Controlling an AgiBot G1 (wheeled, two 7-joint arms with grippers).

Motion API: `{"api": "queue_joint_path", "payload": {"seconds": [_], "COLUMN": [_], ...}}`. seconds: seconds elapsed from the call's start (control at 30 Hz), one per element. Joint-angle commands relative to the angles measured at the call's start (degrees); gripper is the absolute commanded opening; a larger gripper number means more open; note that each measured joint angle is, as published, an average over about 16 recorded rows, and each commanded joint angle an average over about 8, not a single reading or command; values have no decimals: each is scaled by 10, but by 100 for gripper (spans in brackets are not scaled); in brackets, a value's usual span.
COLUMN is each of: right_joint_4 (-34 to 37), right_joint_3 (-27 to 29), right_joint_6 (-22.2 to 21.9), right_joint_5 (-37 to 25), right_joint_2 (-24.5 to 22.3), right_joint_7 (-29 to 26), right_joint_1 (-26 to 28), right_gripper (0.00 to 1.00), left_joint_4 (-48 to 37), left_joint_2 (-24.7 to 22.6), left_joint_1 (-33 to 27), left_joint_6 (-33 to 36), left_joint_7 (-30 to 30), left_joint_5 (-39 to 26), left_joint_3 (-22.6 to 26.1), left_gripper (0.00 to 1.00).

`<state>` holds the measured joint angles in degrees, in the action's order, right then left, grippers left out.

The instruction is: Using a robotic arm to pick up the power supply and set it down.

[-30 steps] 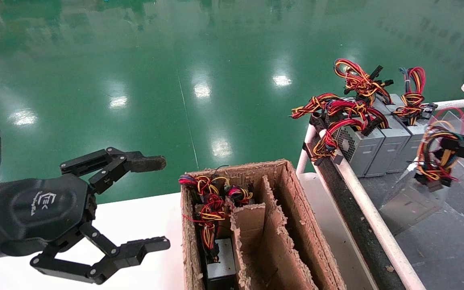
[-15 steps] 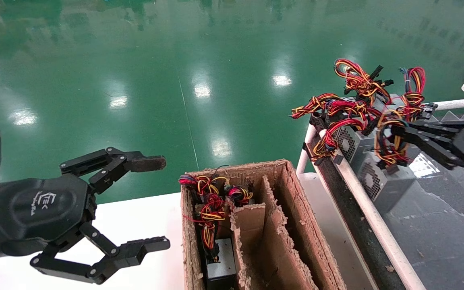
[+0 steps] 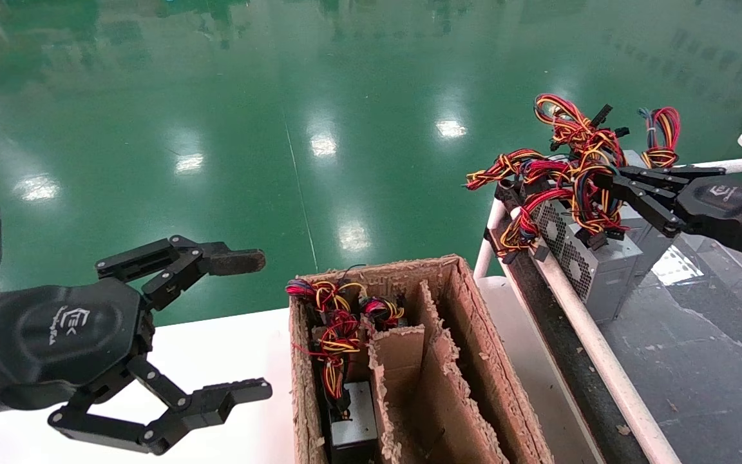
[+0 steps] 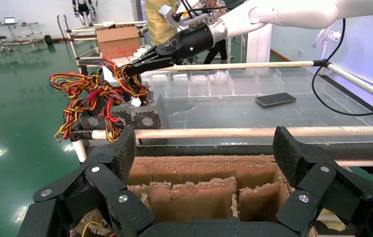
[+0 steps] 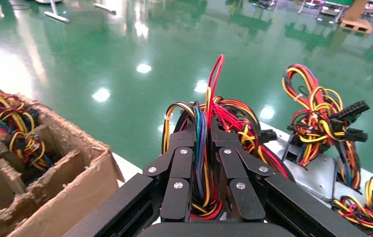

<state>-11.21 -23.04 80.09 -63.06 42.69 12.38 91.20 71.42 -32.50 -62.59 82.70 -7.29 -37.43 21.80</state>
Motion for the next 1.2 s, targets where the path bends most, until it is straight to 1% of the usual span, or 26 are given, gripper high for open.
{"api": "queue_joint_path", "payload": {"seconds": [0.03,0.2,0.23,0.27,0.3,0.43,0.8,1.2], "right_joint_4": [7,24,26,29,31,39,57,67], "right_joint_3": [0,-2,-3,-4,-4,-8,-25,-35], "right_joint_6": [-5,-3,-2,-1,0,2,-10,14], "right_joint_5": [-1,-4,-5,-6,-7,-12,-39,-54], "right_joint_2": [5,8,8,8,8,8,10,-8], "right_joint_7": [3,8,9,10,11,16,18,9], "right_joint_1": [4,11,12,13,15,20,38,60], "right_gripper": [16,79,89,97,100,100,100,100], "left_joint_4": [0,0,0,0,0,0,0,0], "left_joint_2": [0,0,0,0,0,0,0,0], "left_joint_1": [0,0,0,0,0,0,0,0], "left_joint_6": [0,0,0,0,0,0,0,0], "left_joint_7": [0,0,0,0,0,0,0,0], "left_joint_5": [0,0,0,0,0,0,0,0], "left_joint_3": [0,0,0,0,0,0,0,0], "left_gripper": [100,100,100,100,100,100,100,100]}}
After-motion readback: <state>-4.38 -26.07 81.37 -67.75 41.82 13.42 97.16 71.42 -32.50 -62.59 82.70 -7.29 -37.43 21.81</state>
